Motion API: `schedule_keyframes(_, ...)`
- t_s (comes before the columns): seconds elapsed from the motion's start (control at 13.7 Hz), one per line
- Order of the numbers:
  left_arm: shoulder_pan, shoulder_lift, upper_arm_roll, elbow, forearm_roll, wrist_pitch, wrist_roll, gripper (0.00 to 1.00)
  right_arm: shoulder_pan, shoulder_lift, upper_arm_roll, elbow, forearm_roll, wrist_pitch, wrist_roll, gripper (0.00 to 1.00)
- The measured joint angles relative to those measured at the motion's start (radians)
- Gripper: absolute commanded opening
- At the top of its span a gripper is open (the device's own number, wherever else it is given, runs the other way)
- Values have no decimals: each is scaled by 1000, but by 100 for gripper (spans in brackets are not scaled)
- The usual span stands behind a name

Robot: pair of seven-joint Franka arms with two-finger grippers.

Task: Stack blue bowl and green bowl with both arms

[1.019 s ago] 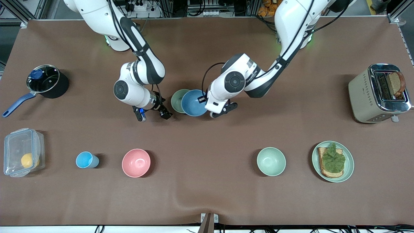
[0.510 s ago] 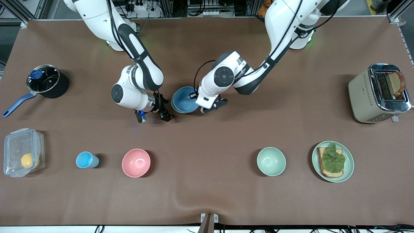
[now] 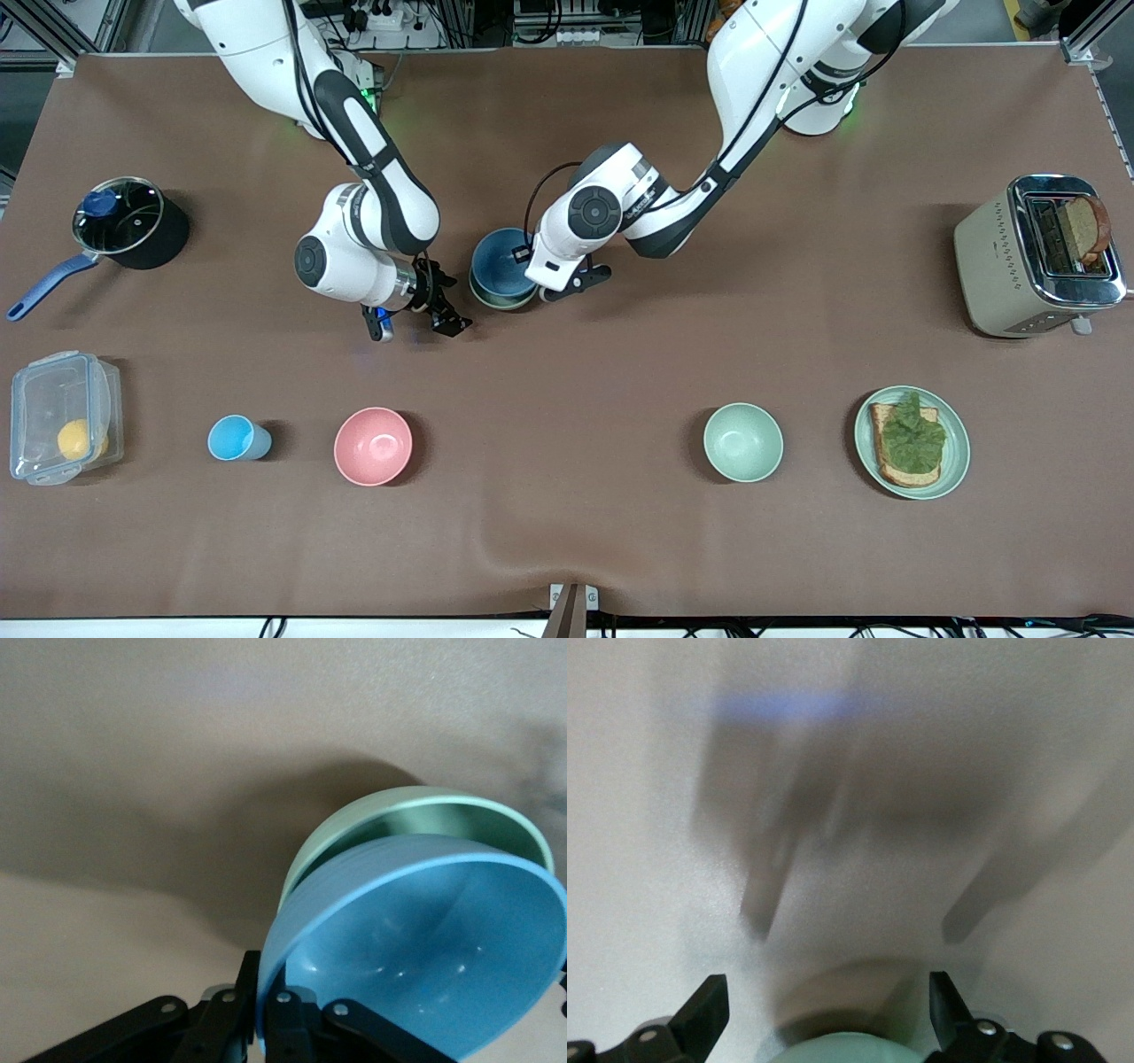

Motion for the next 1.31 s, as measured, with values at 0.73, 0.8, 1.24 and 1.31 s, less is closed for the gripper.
schedule_keyframes(0.73,-27,24,28,75,0,2,1,100,-1,1,0,1,2,-6,-29,100)
schedule_keyframes(0.8,-27,23,28,89,0,2,1,100,-6,1,-1,3,2,-20,-46,100)
schedule_keyframes(1.24,24,-68,63,137,23,-98,0,100,-131,-35,-75,100,-129,-362,-155,100)
schedule_keyframes(1.31,49,-94,68,138,46,-123,0,100,-138,-42,-97,126,-160,-420,-155,100)
